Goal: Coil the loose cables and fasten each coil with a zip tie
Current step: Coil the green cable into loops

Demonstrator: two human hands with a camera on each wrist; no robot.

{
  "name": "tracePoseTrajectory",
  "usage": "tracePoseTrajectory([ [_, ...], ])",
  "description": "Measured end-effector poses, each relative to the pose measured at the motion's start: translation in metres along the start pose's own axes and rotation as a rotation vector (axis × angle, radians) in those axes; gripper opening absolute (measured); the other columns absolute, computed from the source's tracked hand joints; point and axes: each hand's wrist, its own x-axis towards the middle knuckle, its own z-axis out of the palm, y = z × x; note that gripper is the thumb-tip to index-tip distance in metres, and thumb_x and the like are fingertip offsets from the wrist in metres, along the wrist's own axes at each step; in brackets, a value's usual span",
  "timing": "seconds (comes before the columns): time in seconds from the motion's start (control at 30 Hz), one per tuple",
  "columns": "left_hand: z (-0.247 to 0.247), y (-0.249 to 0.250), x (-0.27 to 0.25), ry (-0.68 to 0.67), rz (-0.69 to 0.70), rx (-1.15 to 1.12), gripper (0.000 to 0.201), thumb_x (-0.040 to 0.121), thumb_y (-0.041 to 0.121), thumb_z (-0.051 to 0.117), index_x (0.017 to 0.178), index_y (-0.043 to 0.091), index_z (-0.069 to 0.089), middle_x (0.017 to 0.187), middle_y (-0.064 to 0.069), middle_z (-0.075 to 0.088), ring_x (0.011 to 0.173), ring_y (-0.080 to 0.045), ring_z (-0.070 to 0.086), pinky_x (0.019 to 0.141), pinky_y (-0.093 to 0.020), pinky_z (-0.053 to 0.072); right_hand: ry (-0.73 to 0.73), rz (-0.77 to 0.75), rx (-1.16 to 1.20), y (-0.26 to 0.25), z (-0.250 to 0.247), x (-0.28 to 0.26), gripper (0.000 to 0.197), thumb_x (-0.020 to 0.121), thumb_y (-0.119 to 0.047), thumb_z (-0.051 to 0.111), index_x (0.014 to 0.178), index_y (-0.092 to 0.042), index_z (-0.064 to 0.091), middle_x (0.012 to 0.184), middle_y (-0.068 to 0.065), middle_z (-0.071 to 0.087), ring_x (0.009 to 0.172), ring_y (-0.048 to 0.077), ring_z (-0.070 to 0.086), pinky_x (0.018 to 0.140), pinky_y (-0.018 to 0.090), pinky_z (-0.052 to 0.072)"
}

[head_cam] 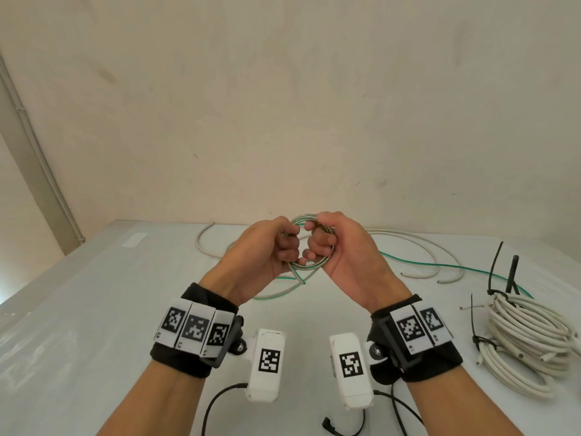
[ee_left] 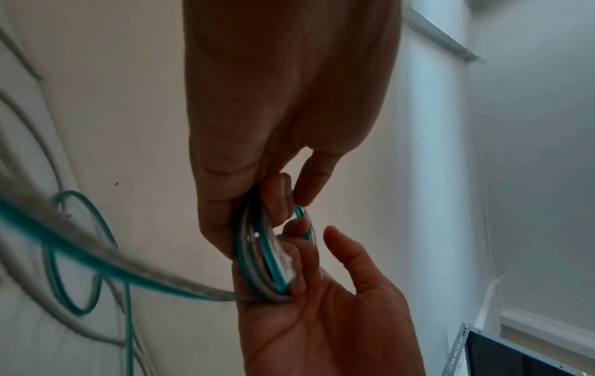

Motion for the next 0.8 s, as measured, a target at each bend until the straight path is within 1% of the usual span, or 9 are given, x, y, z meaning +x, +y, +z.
tracePoseTrajectory([
  [0.1,0.000,-0.005,0.003,0.020,0.002,0.020,0.011,0.099,0.004,0.045,0.090,0.009,0.047,0.069,-0.005,0.042,0.058,-0.017,0.043,0.070,-0.034,0.051,0.048,-0.018,-0.080,0.006,-0.004,0.003,0.030,0.108,-0.021,0.048,0.081,-0.009,0.051,0.062,-0.002,0.025,0.058,0.015,0.025,0.060,0.032,0.034],
  [0.2,-0.005,-0.013,0.009,0.117,0.034,0.229,0.014,0.102,0.014,0.054,0.091,0.007,0.058,0.081,-0.009,0.050,0.073,-0.020,0.052,0.079,-0.036,0.057,0.095,-0.118,-0.149,0.011,-0.008,0.006,0.028,0.110,-0.027,0.047,0.087,-0.010,0.047,0.066,-0.002,0.024,0.059,0.014,0.026,0.064,0.032,0.033],
  [0.33,-0.008,-0.014,0.007,0.215,-0.020,0.528,0.043,0.095,0.052,0.066,0.100,0.009,0.068,0.077,-0.002,0.056,0.057,-0.013,0.051,0.055,-0.024,0.043,0.169,-0.209,-0.218,0.012,-0.011,0.008,0.029,0.110,-0.031,0.047,0.089,-0.012,0.048,0.063,-0.007,0.033,0.058,0.011,0.036,0.076,0.037,0.034],
  [0.4,-0.004,-0.012,0.002,0.186,-0.139,0.534,0.061,0.091,0.064,0.064,0.112,0.006,0.063,0.074,-0.003,0.069,0.054,-0.015,0.061,0.052,-0.024,0.047,0.189,-0.235,-0.164,0.011,-0.010,0.008,0.028,0.110,-0.030,0.047,0.087,-0.014,0.048,0.062,-0.008,0.035,0.058,0.010,0.038,0.078,0.038,0.032],
  [0.5,0.001,-0.011,-0.003,0.033,-0.298,0.305,0.080,0.086,0.071,0.064,0.128,0.005,0.044,0.094,-0.024,0.077,0.085,-0.033,0.078,0.078,-0.040,0.062,0.195,-0.260,-0.090,0.011,-0.007,0.008,0.028,0.110,-0.029,0.047,0.086,-0.014,0.047,0.064,-0.006,0.033,0.059,0.011,0.036,0.074,0.035,0.032],
  [0.57,-0.001,-0.013,0.002,0.027,-0.296,0.138,0.084,0.083,0.069,0.068,0.132,0.006,0.041,0.106,-0.033,0.073,0.098,-0.041,0.076,0.093,-0.049,0.059,0.194,-0.257,-0.061,0.011,-0.004,0.007,0.029,0.110,-0.028,0.047,0.085,-0.014,0.047,0.063,-0.006,0.033,0.060,0.012,0.033,0.070,0.032,0.034],
  [0.63,-0.007,-0.016,0.008,0.122,-0.195,0.001,0.078,0.086,0.064,0.069,0.130,0.003,0.047,0.113,-0.034,0.071,0.103,-0.043,0.074,0.099,-0.052,0.057,0.183,-0.233,0.028,0.011,-0.003,0.006,0.028,0.110,-0.024,0.047,0.084,-0.013,0.046,0.062,-0.005,0.031,0.059,0.013,0.030,0.066,0.031,0.038],
  [0.73,-0.016,-0.016,0.014,0.162,0.035,-0.111,0.038,0.106,0.021,0.055,0.134,-0.005,0.056,0.113,-0.031,0.072,0.106,-0.039,0.074,0.092,-0.043,0.061,0.155,-0.173,0.044,0.011,0.000,0.006,0.028,0.110,-0.024,0.047,0.084,-0.014,0.045,0.063,-0.004,0.028,0.059,0.013,0.027,0.061,0.029,0.042],
  [0.8,-0.019,-0.014,0.014,0.130,0.158,-0.076,0.032,0.108,0.002,0.044,0.136,-0.005,0.057,0.109,-0.028,0.075,0.102,-0.034,0.076,0.085,-0.037,0.063,0.126,-0.131,-0.007,0.012,0.002,0.005,0.030,0.110,-0.025,0.048,0.082,-0.015,0.048,0.065,-0.003,0.027,0.058,0.013,0.027,0.058,0.028,0.038],
])
